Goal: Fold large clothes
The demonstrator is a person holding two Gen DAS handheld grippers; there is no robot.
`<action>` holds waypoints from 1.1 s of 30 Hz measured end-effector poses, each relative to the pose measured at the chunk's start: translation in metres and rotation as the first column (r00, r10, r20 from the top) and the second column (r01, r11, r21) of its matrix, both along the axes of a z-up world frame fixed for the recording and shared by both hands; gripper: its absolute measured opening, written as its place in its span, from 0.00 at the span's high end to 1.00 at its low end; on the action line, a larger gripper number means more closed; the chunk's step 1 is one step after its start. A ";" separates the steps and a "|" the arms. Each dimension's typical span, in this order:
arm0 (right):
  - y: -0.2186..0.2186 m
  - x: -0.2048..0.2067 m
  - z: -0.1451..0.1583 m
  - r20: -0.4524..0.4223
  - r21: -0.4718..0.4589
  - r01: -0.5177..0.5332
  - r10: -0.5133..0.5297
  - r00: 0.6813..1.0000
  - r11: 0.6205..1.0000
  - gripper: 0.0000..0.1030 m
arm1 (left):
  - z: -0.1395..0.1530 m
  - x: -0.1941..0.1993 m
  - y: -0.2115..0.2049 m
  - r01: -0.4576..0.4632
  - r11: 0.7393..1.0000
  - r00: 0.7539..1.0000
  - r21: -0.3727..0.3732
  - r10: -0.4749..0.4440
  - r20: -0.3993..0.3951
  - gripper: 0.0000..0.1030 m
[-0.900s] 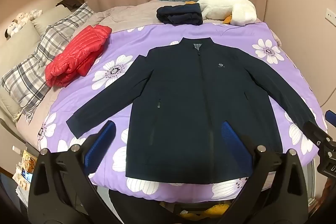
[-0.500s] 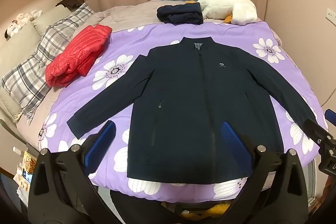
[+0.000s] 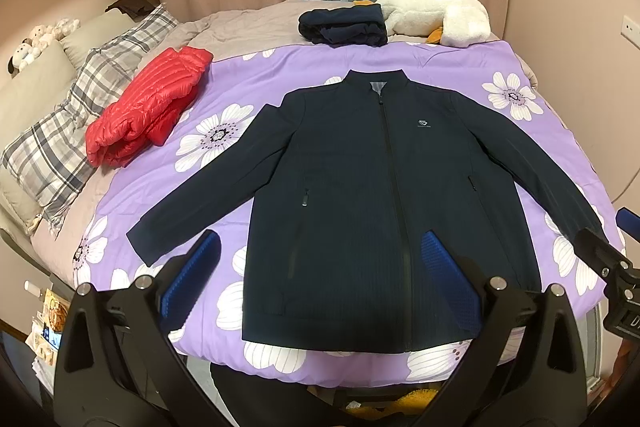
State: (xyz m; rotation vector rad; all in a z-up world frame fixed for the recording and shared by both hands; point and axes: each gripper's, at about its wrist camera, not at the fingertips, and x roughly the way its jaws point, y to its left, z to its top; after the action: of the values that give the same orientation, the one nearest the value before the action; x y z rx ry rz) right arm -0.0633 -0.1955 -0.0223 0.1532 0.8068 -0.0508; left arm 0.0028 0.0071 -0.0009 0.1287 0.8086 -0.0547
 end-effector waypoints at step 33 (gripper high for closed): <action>0.007 0.004 -0.006 -0.009 0.010 -0.013 0.013 1.000 1.000 0.01 | -0.015 0.006 -0.003 0.007 1.000 1.000 0.011 -0.007 -0.023 0.02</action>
State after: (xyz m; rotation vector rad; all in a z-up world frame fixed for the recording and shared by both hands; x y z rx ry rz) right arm -0.0590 -0.1888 -0.0287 0.1568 0.8171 -0.0355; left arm 0.0092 0.0045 -0.0162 0.1411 0.8314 -0.0585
